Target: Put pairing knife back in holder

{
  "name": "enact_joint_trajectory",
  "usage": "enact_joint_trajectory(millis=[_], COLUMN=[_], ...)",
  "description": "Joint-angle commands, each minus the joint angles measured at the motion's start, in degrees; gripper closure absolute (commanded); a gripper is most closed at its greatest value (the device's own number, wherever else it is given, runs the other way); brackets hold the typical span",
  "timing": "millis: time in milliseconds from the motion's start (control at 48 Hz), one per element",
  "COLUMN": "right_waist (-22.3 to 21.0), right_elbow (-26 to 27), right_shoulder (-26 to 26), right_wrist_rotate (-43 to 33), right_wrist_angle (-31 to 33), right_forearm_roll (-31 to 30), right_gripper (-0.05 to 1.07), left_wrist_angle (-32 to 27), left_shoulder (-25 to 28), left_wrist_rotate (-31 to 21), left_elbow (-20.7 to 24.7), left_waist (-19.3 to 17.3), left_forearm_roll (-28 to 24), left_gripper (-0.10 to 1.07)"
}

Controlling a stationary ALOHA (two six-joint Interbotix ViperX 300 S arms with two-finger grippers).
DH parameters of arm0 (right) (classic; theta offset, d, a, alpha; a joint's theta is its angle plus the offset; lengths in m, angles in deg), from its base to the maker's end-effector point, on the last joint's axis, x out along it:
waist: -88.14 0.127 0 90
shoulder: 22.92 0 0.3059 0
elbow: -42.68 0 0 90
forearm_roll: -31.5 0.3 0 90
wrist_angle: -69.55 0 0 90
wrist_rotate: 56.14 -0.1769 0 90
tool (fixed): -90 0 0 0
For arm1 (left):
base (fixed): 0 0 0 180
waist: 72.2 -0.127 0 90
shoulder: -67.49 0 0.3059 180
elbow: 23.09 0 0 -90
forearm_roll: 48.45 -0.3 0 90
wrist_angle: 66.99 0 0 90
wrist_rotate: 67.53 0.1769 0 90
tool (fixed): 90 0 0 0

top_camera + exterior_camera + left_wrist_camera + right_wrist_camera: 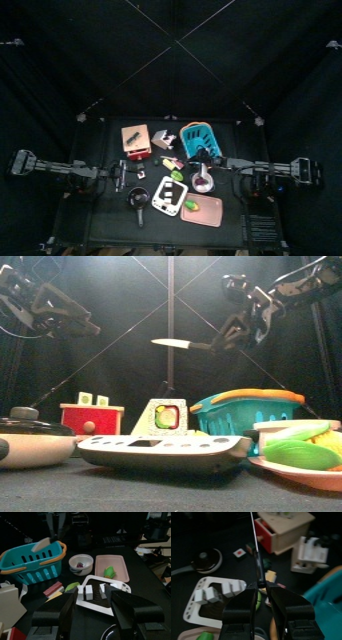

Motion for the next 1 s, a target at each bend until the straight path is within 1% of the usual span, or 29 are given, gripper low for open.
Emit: enact_joint_trajectory(millis=[0, 42, 83, 208, 333, 479, 750, 896, 979], right_waist=[-6.50, -9.05, -10.72, -14.24, -16.52, -18.02, -18.19, -17.14, -15.12], right_elbow=[-2.37, -3.69, -4.39, -5.89, -6.42, -7.03, -8.26, -7.91, -7.38], right_shoulder=[3.69, 4.48, 4.83, 5.45, 4.83, 4.75, 5.19, 5.71, 6.33], right_wrist_rotate=[-0.09, -0.09, -0.09, -0.09, -0.18, -0.18, -0.18, 0.00, 0.00], right_wrist_angle=[0.18, 0.79, 1.49, 3.25, 4.66, 5.98, 6.42, 6.15, 5.45], right_forearm_roll=[0.18, 0.26, 0.26, 0.18, 0.26, 0.26, 0.35, 0.26, -0.18], right_gripper=[0.43, 0.43, 0.43, 0.42, 0.39, 0.32, 0.18, 0.17, 0.17], left_wrist_angle=[0.35, 0.35, 0.35, 0.35, 0.35, 0.35, 0.35, 0.35, 0.26], left_shoulder=[0.00, 0.00, 0.00, 0.00, 0.00, 0.00, 0.00, 0.00, 0.00], left_wrist_rotate=[0.00, 0.00, 0.00, 0.00, 0.00, 0.00, 0.00, 0.00, 0.00], left_elbow=[1.41, 1.32, 1.41, 1.23, 1.23, 1.14, 0.97, 1.14, 1.32], left_waist=[-0.09, -0.18, -0.09, -0.18, -0.18, -0.18, -0.18, -0.18, -0.18], left_forearm_roll=[-0.09, -0.09, -0.09, -0.09, -0.09, 0.00, 0.09, -0.09, 0.00], left_gripper=[0.14, 0.14, 0.14, 0.14, 0.14, 0.14, 0.14, 0.14, 0.14])
